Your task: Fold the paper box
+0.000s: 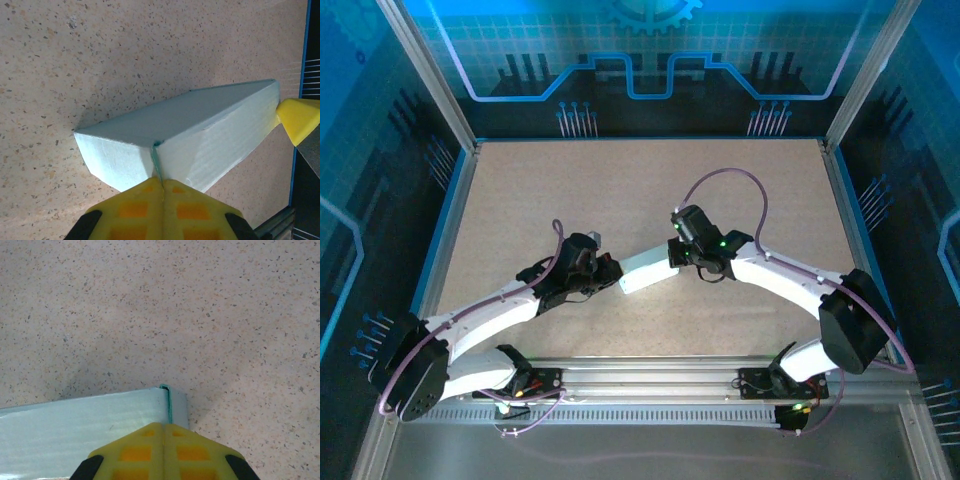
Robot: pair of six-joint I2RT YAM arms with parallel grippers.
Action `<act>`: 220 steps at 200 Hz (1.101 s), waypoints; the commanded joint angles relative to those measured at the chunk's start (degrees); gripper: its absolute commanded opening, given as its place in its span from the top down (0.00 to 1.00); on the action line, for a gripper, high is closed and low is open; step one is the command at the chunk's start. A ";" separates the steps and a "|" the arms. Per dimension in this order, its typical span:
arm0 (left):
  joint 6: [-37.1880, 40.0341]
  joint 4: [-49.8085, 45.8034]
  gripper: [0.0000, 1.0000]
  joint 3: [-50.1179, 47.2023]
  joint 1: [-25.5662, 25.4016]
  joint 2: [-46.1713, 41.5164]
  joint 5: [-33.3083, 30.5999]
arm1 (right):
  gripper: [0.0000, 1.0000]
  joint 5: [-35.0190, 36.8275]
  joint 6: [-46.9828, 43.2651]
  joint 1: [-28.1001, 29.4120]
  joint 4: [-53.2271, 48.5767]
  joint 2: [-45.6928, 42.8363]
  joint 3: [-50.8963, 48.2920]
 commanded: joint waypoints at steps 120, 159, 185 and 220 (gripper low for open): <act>49.31 -11.72 0.02 18.02 -0.12 7.00 7.28 | 0.35 -7.62 2.07 -4.88 -2.56 -8.98 -0.60; 67.27 -15.24 0.04 20.06 -0.46 9.20 11.40 | 0.28 -10.55 2.44 -9.37 -2.93 -14.89 -4.81; 74.73 -24.47 0.08 24.93 -0.46 13.88 10.25 | 0.28 -11.55 1.95 -11.48 -4.08 -17.98 -7.03; 79.59 -30.42 0.16 28.52 -0.48 18.79 7.72 | 0.27 -12.33 1.56 -12.28 -4.73 -19.36 -7.86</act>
